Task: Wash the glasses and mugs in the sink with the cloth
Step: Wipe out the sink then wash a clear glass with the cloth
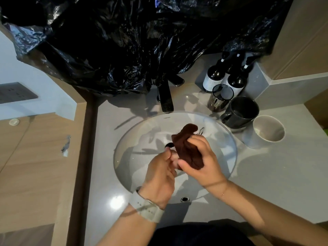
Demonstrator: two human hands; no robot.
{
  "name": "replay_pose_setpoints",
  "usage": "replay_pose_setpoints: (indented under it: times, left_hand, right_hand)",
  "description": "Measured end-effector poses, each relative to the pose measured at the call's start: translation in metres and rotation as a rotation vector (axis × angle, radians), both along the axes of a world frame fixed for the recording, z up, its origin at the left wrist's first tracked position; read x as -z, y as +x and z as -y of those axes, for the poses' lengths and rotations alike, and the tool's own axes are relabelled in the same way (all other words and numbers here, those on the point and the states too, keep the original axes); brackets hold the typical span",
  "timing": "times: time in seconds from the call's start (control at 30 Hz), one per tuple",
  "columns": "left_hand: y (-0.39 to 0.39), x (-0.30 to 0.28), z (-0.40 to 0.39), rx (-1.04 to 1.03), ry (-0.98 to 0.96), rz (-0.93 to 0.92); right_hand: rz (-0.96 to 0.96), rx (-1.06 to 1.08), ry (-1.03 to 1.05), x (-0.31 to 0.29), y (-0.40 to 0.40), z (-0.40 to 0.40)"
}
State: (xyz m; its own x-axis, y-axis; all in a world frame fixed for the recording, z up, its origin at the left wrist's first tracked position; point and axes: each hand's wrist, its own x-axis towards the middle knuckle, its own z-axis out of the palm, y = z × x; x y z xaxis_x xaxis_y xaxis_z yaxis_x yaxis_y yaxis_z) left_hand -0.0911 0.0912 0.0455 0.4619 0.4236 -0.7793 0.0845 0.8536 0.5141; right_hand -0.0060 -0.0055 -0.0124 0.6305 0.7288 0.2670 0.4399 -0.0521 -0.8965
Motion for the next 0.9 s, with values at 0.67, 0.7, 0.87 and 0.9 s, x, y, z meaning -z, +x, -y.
replay_pose_setpoints:
  times: [0.67,0.7,0.87,0.9]
  left_hand:
    - [-0.018,0.057,-0.051,0.667,2.079,0.177]
    - [-0.019,0.057,-0.053,0.702,2.177,0.187]
    - [-0.028,0.068,-0.063,0.874,2.492,0.171]
    - [-0.028,0.069,-0.062,0.896,2.511,0.2]
  right_hand:
    - [-1.32,0.105,-0.499,-0.037,0.032,0.003]
    - [-1.27,0.125,-0.483,-0.039,0.032,0.004]
    - [-0.886,0.208,-0.544,-0.052,0.027,0.002]
    - [-0.772,0.166,-0.583,-0.055,0.024,0.001]
